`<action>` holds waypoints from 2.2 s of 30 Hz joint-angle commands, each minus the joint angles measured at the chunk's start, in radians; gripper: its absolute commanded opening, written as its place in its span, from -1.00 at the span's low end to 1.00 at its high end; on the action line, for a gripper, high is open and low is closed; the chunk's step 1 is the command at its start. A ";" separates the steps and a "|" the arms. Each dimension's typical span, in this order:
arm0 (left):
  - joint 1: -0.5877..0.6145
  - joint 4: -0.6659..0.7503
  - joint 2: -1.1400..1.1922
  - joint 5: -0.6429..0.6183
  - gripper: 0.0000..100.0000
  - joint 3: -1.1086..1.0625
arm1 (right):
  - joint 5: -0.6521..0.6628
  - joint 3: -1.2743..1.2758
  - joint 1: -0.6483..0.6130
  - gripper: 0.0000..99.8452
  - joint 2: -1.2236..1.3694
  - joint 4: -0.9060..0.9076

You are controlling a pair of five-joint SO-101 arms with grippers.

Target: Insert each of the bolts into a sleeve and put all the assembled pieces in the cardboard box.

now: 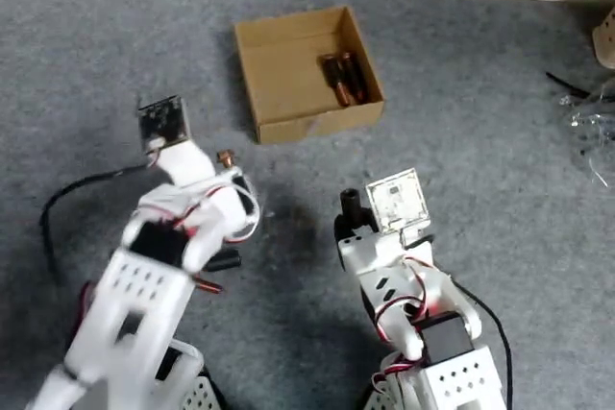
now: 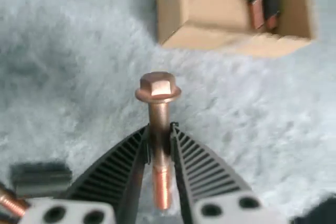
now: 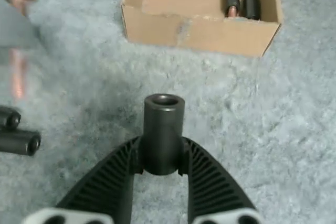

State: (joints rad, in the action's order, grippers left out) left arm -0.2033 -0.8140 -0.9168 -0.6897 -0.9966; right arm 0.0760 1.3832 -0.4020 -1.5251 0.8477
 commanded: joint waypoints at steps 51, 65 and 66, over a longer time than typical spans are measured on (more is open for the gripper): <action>-0.257 0.193 -0.905 0.115 -0.99 -0.351 | 0.094 -0.002 -0.283 -0.99 -0.013 -0.200; -0.248 0.450 -0.905 0.124 -0.99 -0.492 | 0.094 -0.002 -0.285 -0.99 -0.013 -0.196; -0.248 0.448 -0.905 0.124 -0.99 -0.495 | 0.094 -0.002 -0.285 -0.99 -0.013 -0.196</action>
State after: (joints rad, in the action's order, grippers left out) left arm -0.4488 -0.4043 -1.8067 -0.5669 -1.4998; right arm 0.1573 1.3940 -0.6751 -1.5251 0.6866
